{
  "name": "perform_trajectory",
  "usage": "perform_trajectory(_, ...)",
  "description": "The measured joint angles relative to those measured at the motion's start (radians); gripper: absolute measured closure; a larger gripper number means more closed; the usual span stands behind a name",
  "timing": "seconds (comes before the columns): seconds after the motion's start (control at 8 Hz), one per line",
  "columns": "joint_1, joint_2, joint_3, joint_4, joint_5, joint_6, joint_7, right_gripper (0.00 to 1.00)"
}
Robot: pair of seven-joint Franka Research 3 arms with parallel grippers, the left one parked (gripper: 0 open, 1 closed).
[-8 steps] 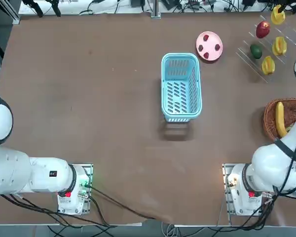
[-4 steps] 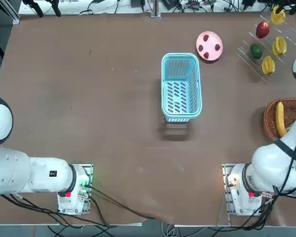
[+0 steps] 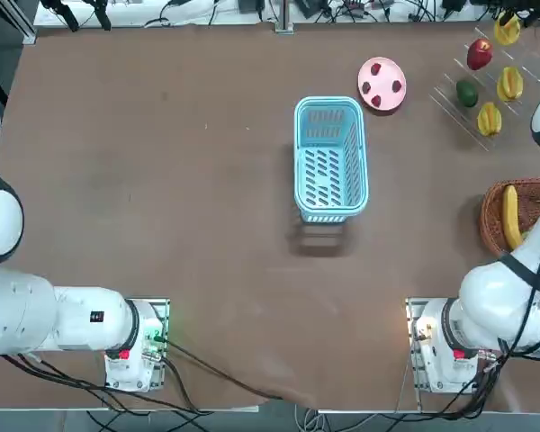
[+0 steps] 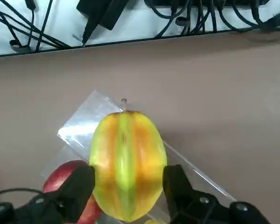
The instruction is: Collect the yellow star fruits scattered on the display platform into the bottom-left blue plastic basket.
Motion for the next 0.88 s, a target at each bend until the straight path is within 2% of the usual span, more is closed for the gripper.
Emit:
perform_trajectory(0.12,-0.004,0.001,0.0,0.0,0.001,0.001,0.0,0.2)
perform_trajectory(0.25,-0.007,0.0,0.001,0.006,0.007,0.0,0.0,0.41)
perform_trajectory(0.38,-0.008,0.0,0.001,0.01,0.008,-0.001,0.0,0.53)
perform_trajectory(0.5,-0.008,0.0,0.001,0.012,0.009,-0.001,0.0,0.58)
perform_trajectory(0.62,-0.009,-0.001,0.001,0.017,0.017,-0.003,0.0,0.78)
perform_trajectory(0.88,-0.011,0.0,0.001,0.017,0.023,-0.003,0.001,0.78)
